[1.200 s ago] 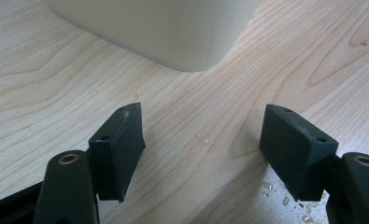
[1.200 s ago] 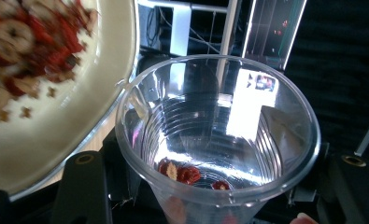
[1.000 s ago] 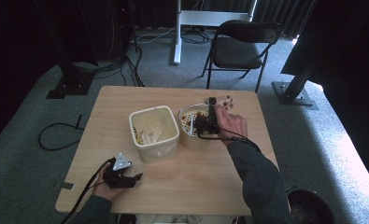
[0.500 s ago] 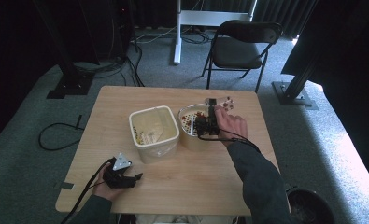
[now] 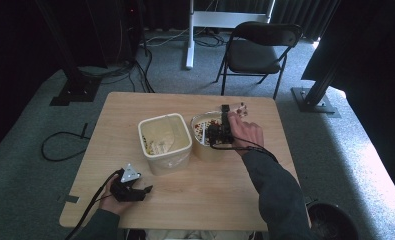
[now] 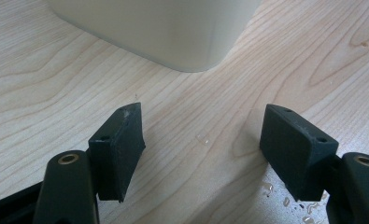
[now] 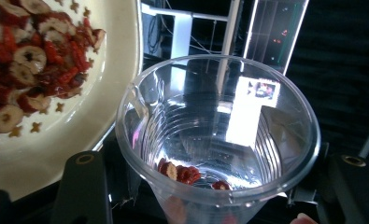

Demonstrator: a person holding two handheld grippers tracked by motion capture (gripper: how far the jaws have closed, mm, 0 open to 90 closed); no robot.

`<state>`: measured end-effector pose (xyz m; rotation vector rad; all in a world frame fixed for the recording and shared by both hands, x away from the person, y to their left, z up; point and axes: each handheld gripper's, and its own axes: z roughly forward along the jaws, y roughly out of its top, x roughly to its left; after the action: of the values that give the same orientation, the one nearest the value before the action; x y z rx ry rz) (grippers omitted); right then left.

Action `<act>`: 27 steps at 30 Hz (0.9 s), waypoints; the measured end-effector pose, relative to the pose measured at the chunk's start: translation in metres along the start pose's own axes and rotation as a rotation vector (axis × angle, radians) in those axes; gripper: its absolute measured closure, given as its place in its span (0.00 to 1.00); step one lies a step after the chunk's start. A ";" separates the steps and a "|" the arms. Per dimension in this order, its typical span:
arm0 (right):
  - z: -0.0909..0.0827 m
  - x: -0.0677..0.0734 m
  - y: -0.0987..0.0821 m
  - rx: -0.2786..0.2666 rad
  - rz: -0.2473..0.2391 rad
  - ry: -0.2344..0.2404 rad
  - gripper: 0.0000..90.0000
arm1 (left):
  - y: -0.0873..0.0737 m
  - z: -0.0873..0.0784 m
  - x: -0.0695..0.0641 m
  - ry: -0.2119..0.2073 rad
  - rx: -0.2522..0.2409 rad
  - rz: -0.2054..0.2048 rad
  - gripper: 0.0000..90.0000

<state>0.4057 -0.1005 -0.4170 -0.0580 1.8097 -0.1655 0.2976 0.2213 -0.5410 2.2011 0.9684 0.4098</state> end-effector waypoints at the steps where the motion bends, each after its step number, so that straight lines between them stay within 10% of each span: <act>1: 0.001 -0.002 0.001 0.021 0.030 -0.014 0.40 | 0.000 0.000 0.000 0.000 0.000 0.000 0.34; 27: -0.007 -0.004 0.004 -0.028 0.062 0.021 0.40 | 0.000 0.000 0.000 -0.001 -0.002 0.001 0.34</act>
<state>0.3999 -0.0956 -0.4115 -0.0200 1.8324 -0.0974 0.2976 0.2214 -0.5413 2.1999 0.9668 0.4102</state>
